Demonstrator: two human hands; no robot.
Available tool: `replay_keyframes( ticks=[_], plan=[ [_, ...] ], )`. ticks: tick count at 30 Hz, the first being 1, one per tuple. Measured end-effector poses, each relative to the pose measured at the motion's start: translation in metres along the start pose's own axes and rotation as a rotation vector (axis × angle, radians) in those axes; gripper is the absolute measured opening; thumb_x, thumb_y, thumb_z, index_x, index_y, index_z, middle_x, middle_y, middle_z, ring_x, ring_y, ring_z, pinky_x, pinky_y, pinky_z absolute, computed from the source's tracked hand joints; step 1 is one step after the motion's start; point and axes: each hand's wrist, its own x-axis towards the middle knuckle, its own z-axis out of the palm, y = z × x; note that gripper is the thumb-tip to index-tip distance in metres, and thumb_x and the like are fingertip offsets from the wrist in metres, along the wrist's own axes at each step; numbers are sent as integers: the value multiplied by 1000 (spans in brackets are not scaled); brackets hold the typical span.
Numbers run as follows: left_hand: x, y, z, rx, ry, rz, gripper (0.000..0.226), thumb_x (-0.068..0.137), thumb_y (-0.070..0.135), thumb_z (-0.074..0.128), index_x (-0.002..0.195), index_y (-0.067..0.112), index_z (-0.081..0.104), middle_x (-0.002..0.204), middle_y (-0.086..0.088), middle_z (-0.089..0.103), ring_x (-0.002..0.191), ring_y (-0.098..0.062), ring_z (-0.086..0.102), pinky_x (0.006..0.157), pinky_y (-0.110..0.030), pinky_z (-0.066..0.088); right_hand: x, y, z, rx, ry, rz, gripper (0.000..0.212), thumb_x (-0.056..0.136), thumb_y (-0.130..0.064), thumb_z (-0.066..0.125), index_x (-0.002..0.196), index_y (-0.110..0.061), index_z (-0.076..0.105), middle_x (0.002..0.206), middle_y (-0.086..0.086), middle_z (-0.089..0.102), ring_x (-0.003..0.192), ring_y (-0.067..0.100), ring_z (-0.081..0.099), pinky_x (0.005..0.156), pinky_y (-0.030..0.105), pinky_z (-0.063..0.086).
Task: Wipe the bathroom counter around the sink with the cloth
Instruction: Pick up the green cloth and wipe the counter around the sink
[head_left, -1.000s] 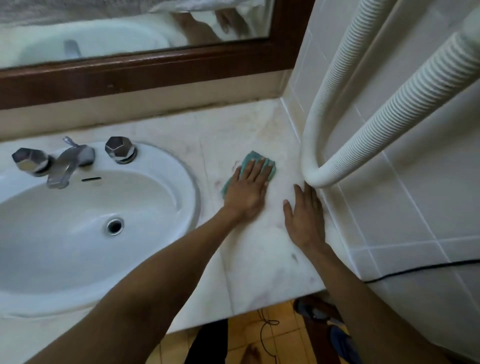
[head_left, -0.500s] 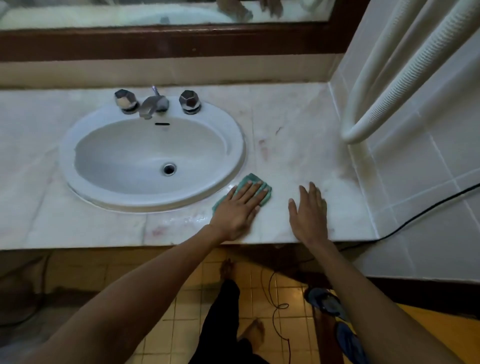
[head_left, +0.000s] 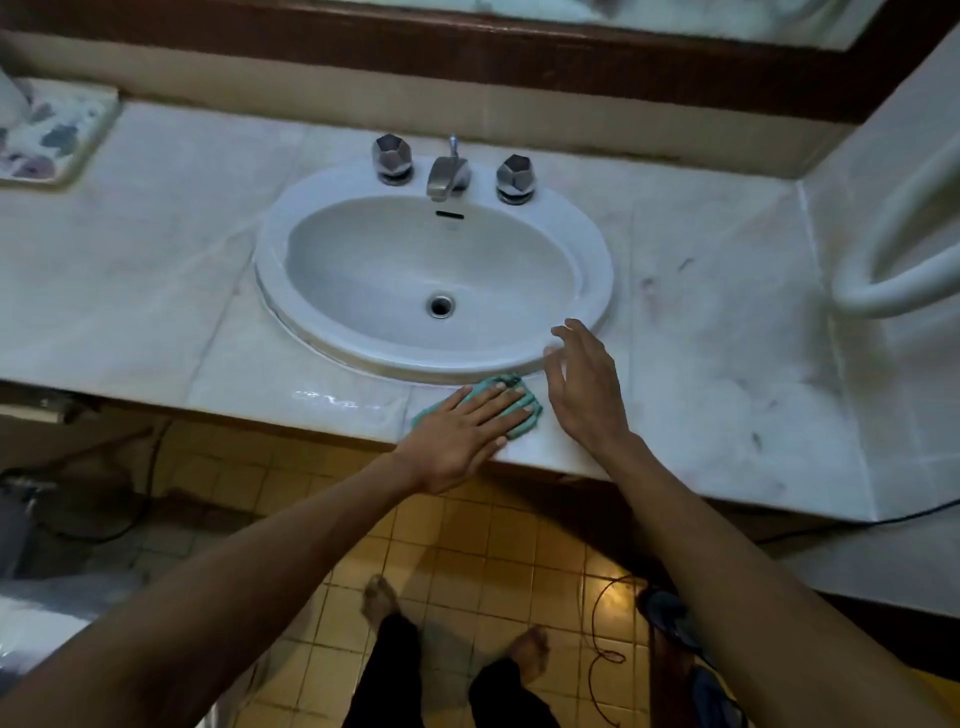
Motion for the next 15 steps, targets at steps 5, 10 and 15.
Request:
replay_keyframes(
  ticks=[5,10,15],
  plan=[
    [-75,-72,-11,37,-20,-10,54,110,45,19,161,36,4,169,9,1,156,-10,-8,127,-45,7,25,-50,54,-71,-149,-82,37,102,-33,38,123,-12,60,127,5,63,121,25,54,109,41,33],
    [-130,-150,-29,18,-22,-63,54,110,45,19,161,37,2,169,12,-1,155,-9,-10,127,-44,6,38,-103,105,-327,-269,-82,44,105,-37,25,90,-18,62,93,2,69,94,27,63,97,46,35],
    [-163,-213,-45,-9,10,-108,54,110,44,19,161,38,2,169,12,-2,155,-8,-12,126,-38,-2,55,-165,154,-303,-350,-102,55,102,-52,17,85,-19,58,82,3,64,76,28,59,74,39,43]
  ],
)
